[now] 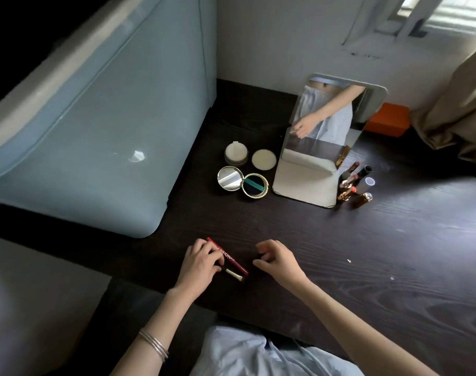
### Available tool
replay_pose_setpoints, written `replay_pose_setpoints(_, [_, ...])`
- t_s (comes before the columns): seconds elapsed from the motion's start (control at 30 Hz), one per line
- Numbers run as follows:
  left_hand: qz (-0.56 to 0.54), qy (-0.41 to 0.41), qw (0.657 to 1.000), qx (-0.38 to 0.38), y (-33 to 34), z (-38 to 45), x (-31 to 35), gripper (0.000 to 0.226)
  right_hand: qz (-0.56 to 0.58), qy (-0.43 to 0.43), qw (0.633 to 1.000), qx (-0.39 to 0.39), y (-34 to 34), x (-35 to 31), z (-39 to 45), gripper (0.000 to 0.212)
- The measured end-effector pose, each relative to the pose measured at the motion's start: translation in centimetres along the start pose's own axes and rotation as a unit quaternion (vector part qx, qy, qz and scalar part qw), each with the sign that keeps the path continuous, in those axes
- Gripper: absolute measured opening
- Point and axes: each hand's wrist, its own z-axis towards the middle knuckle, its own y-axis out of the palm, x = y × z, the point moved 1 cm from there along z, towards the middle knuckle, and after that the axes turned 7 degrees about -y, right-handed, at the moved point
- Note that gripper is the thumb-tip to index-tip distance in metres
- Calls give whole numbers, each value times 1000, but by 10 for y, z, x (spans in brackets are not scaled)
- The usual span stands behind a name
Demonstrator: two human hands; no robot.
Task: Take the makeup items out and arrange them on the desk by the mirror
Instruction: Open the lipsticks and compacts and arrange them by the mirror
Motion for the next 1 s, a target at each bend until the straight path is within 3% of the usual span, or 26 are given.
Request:
replay_pose_setpoints(0.33, [5,93,995,-42,9,40,57,16,43,87,989,111,-38,42,-30,27])
replay_pose_setpoints(0.6, [6,84,994,-76,7,59,76,16,93,112,981,125,-47,53,-39,26])
replay_pose_setpoints(0.77, [-161,-17,983,-92,-2,68,94,7,136,120,973,145,-50,46,-36,18])
replay_pose_setpoints(0.87, [-317,-117,933,-124,-10,76,113,7,152,108,973,139,-56,37,-31,14])
replay_pose_setpoints(1.0, [-404,-151,888,-156,-12,87,137,9,179,89,971,132,-65,22,-20,14])
